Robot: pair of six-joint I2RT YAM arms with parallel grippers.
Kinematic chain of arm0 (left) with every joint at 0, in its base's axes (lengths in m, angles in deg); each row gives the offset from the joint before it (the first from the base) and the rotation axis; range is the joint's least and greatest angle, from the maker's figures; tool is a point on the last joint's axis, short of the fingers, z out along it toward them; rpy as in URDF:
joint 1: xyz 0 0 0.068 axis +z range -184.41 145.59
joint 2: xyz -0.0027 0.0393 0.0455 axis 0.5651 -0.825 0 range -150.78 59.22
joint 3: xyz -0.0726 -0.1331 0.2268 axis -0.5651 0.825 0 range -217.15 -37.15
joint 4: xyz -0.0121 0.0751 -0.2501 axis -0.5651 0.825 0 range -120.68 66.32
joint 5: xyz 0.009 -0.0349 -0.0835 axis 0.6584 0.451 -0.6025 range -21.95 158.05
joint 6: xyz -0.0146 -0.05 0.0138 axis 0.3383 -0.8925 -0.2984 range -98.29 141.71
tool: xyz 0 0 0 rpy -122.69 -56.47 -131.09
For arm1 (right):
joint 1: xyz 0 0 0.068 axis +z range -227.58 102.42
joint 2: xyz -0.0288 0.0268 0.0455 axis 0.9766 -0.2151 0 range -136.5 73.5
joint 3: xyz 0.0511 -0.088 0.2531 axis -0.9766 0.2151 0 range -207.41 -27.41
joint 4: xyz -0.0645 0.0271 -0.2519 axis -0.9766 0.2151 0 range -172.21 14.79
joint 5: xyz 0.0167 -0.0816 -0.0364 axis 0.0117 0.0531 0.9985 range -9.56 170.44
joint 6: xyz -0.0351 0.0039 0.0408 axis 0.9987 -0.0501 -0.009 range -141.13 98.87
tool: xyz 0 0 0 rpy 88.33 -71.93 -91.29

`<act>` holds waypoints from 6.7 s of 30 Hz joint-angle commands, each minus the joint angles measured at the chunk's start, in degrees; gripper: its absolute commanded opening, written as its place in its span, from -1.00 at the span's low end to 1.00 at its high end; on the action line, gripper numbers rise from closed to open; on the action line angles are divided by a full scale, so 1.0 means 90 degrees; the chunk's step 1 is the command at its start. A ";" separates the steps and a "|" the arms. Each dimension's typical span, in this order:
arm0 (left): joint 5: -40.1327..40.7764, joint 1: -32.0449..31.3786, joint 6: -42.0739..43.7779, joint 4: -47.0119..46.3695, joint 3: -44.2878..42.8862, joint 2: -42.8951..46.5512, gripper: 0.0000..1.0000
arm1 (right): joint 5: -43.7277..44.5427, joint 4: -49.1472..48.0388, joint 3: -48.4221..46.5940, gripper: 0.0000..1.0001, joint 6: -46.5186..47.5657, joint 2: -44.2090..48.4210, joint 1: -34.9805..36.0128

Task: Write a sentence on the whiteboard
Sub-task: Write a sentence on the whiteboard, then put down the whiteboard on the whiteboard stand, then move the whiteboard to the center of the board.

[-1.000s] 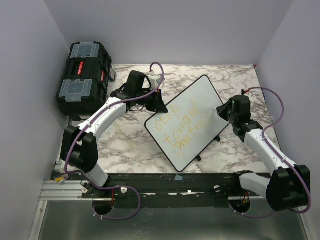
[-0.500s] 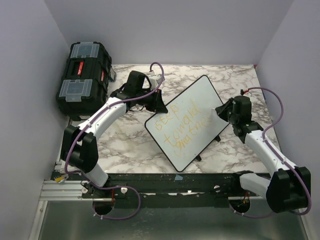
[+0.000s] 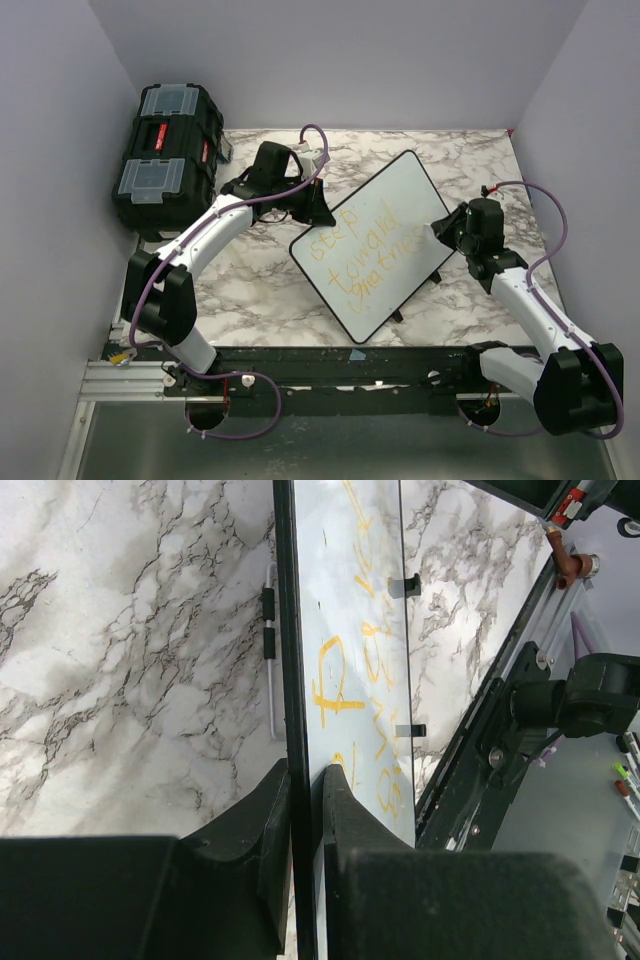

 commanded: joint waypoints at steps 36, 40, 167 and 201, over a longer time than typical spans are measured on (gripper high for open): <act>0.0081 -0.0150 0.0681 0.0020 0.0108 0.0026 -1.00 | -0.0029 0.0911 0.0320 -0.99 -0.0134 -0.0048 0.0029; 0.0082 -0.0151 0.0682 0.0018 0.0108 0.0030 -1.00 | -0.0264 0.0895 0.0248 -0.99 -0.0125 0.0012 0.0028; 0.3209 -0.2912 0.0179 0.0542 -0.0628 0.0788 0.13 | 0.1388 0.1702 -0.2093 -0.99 0.0239 0.2517 0.0039; 0.3051 -0.4679 0.0623 -0.0738 -0.2531 -0.3753 -0.58 | 0.2117 0.2034 -0.2775 -0.99 0.0400 0.2587 0.0045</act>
